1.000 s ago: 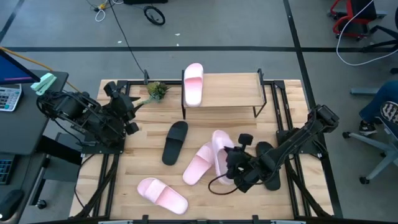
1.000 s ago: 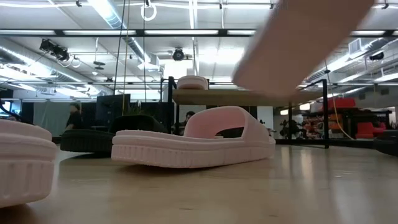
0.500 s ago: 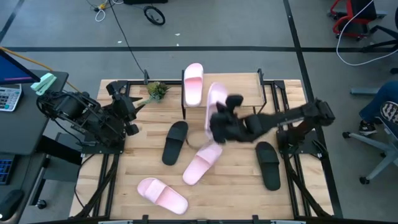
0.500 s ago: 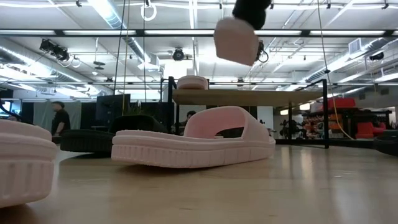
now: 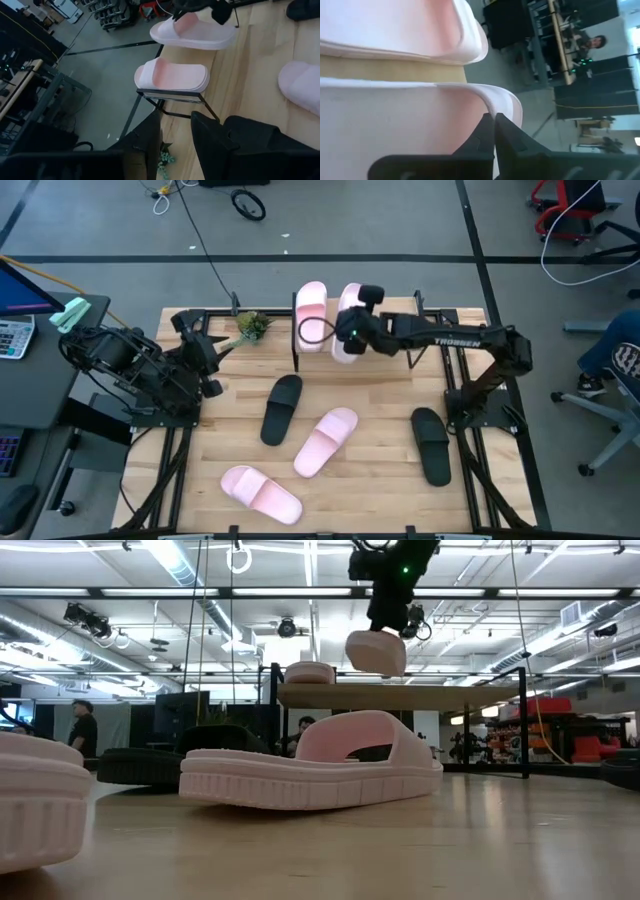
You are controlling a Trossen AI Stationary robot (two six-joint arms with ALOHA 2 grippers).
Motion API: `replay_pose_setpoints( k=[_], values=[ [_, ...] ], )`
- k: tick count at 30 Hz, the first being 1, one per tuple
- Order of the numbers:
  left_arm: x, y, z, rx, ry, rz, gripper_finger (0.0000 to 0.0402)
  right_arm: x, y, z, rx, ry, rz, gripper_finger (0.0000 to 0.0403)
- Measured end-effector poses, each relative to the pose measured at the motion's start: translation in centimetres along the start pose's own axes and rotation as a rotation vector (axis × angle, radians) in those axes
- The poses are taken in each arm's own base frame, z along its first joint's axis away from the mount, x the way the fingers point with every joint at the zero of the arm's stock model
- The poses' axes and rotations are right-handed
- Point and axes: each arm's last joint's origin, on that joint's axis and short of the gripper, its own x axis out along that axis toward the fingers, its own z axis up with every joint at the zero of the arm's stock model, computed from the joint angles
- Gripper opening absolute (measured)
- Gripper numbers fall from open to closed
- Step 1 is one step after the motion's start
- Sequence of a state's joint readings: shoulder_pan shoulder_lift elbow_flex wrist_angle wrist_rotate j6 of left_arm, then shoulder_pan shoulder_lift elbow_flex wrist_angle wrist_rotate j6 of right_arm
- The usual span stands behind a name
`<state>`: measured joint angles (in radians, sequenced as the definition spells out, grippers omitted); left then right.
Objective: Pick and place slides into the shelf
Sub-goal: Put the right pink slide on the shelf
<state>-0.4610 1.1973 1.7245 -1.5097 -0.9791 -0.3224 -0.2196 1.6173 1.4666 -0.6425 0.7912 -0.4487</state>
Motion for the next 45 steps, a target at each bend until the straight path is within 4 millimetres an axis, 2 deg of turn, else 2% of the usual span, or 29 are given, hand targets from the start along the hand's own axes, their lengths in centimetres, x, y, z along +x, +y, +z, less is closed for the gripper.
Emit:
replay_pose_setpoints(
  k=[4,9,21,23,37,45],
  values=[
    [0.0,0.0,0.0,0.029,0.000,0.000,0.0111,1.1,-0.8,-0.4,-0.007,-0.017,0.064,0.0000],
    [0.0,0.0,0.0,0.028,0.000,0.000,0.0114,1.7,-1.0,-0.3,-0.019,-0.028,0.061,0.0000],
    [0.0,0.0,0.0,0.020,0.000,0.000,0.0111,5.9,2.4,1.3,-0.408,-0.029,0.017,0.0000],
    [0.0,0.0,0.0,0.017,0.000,0.000,0.0113,6.4,2.8,1.3,-0.423,-0.016,0.017,0.0000],
    [0.0,0.0,-0.1,-0.005,0.004,0.001,0.0113,7.6,2.3,1.5,-0.404,-0.090,0.048,0.0000],
    [0.0,0.0,-0.1,-0.054,0.008,0.002,0.0118,7.8,1.5,1.0,-0.441,-0.012,-0.017,0.0000]
  ],
)
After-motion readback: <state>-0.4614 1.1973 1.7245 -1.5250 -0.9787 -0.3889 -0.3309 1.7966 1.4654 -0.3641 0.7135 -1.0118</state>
